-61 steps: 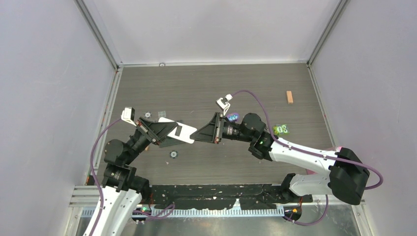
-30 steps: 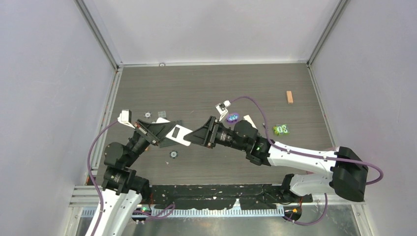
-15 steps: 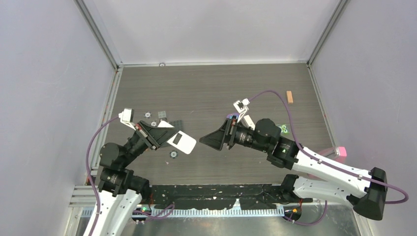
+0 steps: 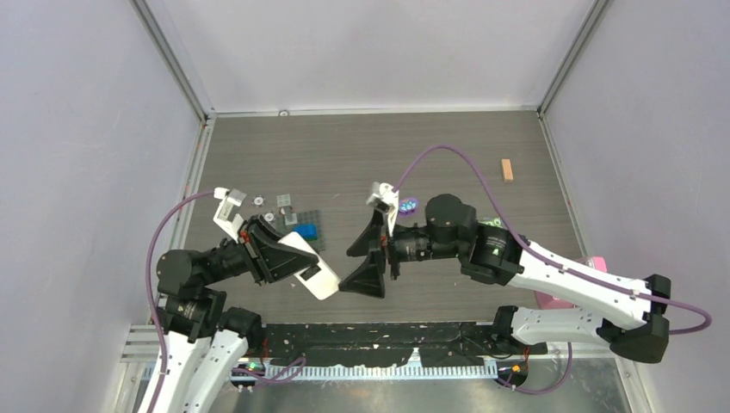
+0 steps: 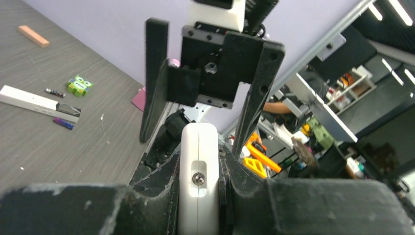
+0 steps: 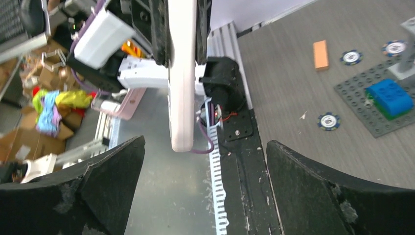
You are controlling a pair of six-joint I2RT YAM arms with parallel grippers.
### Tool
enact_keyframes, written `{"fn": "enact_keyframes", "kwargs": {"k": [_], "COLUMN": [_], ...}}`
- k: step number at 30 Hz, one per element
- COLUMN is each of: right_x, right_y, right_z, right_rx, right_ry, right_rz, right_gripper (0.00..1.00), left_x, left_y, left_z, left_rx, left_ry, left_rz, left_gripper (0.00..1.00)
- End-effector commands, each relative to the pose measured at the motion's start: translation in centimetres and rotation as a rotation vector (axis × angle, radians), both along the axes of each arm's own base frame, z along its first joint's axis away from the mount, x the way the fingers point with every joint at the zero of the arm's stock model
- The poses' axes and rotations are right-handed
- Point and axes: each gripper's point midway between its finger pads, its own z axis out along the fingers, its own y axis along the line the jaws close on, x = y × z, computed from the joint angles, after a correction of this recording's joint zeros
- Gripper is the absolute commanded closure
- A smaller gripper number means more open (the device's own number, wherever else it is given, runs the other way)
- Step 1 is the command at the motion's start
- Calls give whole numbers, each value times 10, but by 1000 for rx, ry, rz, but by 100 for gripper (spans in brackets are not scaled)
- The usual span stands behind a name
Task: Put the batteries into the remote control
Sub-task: Place the remote control at the center of the board.
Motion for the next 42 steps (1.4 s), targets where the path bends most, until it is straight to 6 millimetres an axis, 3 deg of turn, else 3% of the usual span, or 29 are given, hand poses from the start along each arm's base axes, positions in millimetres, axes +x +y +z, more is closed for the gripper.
{"fn": "enact_keyframes", "kwargs": {"k": [1,12,21,25,33,40,42], "right_x": [-23,-31,-30,-29,-28,-25,-24], "right_y": [13,45,65,70,72,69,68], "right_z": [2,12,9,4,-6,-3,0], "right_rx": [-28,45,50,37,4,8,14], "right_ry": [-82,-69,-38,-29,-9,-13,-12], "right_rz": [102,97,103,101,92,72,63], "right_gripper": [2,9,25,39,82,85,87], "left_x": [-23,-26,-31,-33,-32,-29,-28], "left_y": [1,2,4,4,4,4,4], "left_z": [14,10,11,10,12,11,11], "left_rx": [45,72,65,64,64,65,67], "left_ry": [-148,-145,-145,-148,-143,-143,-143], "left_rz": [-83,-73,-72,-71,-68,-64,-59], "left_gripper": [100,100,100,100,100,100,84]}}
